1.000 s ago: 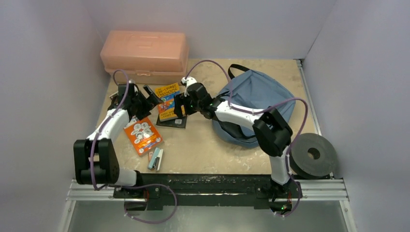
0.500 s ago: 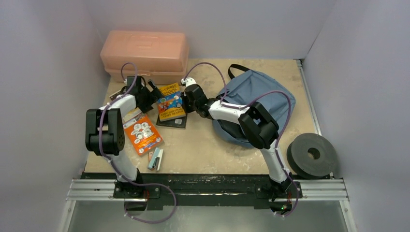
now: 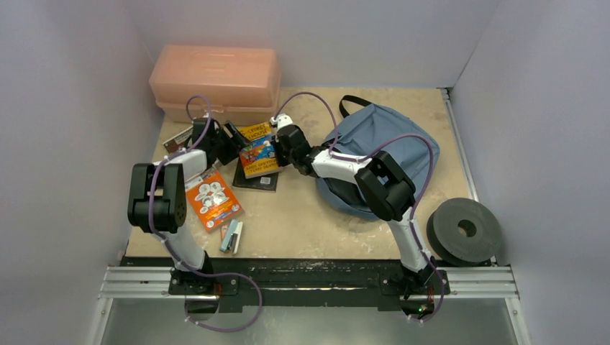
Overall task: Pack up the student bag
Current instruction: Pick up the book from the center of the board.
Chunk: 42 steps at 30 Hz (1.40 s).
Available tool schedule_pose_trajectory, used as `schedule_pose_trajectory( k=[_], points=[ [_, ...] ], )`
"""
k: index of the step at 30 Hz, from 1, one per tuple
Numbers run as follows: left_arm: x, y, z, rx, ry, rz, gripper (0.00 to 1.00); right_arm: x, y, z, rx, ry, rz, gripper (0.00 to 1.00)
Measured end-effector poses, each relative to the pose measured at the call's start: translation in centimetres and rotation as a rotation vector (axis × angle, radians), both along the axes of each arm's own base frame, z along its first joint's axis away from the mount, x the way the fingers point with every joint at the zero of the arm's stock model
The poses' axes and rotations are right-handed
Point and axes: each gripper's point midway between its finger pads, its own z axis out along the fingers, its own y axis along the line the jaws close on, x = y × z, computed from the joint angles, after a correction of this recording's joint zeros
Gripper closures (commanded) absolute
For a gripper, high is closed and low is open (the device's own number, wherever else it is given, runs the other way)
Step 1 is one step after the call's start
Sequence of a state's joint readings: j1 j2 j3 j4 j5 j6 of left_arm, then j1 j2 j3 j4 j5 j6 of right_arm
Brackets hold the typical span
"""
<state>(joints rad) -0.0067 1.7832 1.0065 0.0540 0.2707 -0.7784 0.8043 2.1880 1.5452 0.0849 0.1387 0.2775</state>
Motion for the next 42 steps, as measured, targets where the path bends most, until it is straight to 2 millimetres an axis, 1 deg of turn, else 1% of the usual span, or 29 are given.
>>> schedule_pose_trajectory(
  k=[2, 4, 6, 9, 13, 16, 17, 19, 20, 22, 23, 24, 25, 26, 27, 29, 31, 32, 34, 36, 38, 40, 41, 42],
  points=[
    [-1.0, -0.3, 0.7, -0.023, -0.022, -0.002, 0.37, 0.3, -0.1, 0.1, -0.002, -0.011, 0.002, 0.96],
    [-1.6, -0.8, 1.9, -0.053, -0.061, -0.004, 0.43, 0.4, -0.1, 0.1, -0.002, -0.02, 0.006, 0.96],
    [-1.4, -1.1, 3.3, -0.083, -0.113, -0.003, 0.45, 0.6, -0.1, 0.2, -0.001, -0.033, 0.011, 0.96],
    [-1.2, -1.8, 4.6, -0.122, -0.18, -0.004, 0.46, 0.8, 0.0, 0.4, 0.002, -0.052, 0.019, 0.96],
    [-1.6, -3.0, 5.0, -0.139, -0.198, -0.02, 0.47, 0.9, 0.1, 0.4, 0.008, -0.065, 0.032, 0.95],
    [-1.7, -3.8, 5.1, -0.139, -0.193, -0.037, 0.44, 1.0, 0.1, 0.4, 0.014, -0.071, 0.039, 0.95],
    [-1.7, -4.1, 5.2, -0.137, -0.187, -0.04, 0.46, 1.1, 0.1, 0.5, 0.015, -0.074, 0.04, 0.96],
    [-1.6, -4.5, 5.2, -0.127, -0.176, -0.041, 0.58, 1.1, 0.1, 0.5, 0.014, -0.078, 0.043, 0.95],
    [-1.6, -4.7, 5.2, -0.12, -0.171, -0.043, 0.64, 1.1, 0.1, 0.6, 0.014, -0.08, 0.044, 0.93],
    [-1.6, -4.9, 5.1, -0.106, -0.162, -0.042, 0.79, 1.2, 0.1, 0.6, 0.012, -0.083, 0.045, 0.92],
    [-1.6, -4.9, 5.0, -0.099, -0.156, -0.04, 0.86, 1.2, 0.0, 0.6, 0.011, -0.084, 0.044, 0.89],
    [-1.6, -4.8, 4.9, -0.088, -0.148, -0.038, 0.92, 1.3, 0.0, 0.5, 0.008, -0.085, 0.043, 0.76],
    [-1.6, -4.7, 4.7, -0.073, -0.143, -0.037, 0.97, 1.3, -0.1, 0.5, 0.008, -0.084, 0.042, 0.69],
    [-1.7, -4.6, 4.6, -0.062, -0.134, -0.033, 1.0, 1.3, -0.3, 0.5, -0.003, -0.081, 0.035, 0.61],
    [-1.9, -4.4, 4.4, -0.043, -0.119, -0.03, 1.0, 1.4, -0.7, 0.5, -0.018, -0.078, 0.023, 0.53],
    [-2.5, -4.1, 4.2, -0.019, -0.084, -0.021, 1.0, 1.1, -1.4, 0.6, -0.048, -0.055, 0.013, 0.41],
    [-3.6, -4.0, 4.4, -0.004, -0.035, -0.012, 1.0, 0.0, -2.2, 1.1, -0.075, -0.03, 0.019, 0.32],
    [-4.2, -4.0, 4.8, -0.002, -0.013, -0.009, 1.0, -0.9, -2.6, 1.6, -0.085, -0.027, 0.03, 0.28],
    [-5.3, -4.1, 5.8, -0.01, 0.023, -0.002, 1.0, -3.6, -3.7, 3.1, -0.115, -0.053, 0.069, 0.19],
    [-6.7, -4.1, 7.4, -0.017, 0.05, 0.01, 1.0, -7.0, -3.9, 5.3, -0.149, -0.138, 0.14, 0.16],
    [-8.3, -3.9, 9.0, -0.019, 0.067, 0.029, 1.0, -10.8, -3.0, 7.8, -0.144, -0.238, 0.232, 0.11],
    [-9.8, -3.6, 10.3, -0.022, 0.07, 0.049, 1.0, -14.6, -1.3, 10.3, -0.106, -0.318, 0.326, 0.09],
    [-10.4, -3.5, 10.9, -0.025, 0.072, 0.058, 1.0, -16.0, -0.5, 11.4, -0.08, -0.348, 0.366, 0.08],
    [-11.2, -3.4, 11.4, -0.029, 0.074, 0.066, 1.0, -17.1, 0.1, 12.6, -0.052, -0.377, 0.39, 0.08]
  ],
)
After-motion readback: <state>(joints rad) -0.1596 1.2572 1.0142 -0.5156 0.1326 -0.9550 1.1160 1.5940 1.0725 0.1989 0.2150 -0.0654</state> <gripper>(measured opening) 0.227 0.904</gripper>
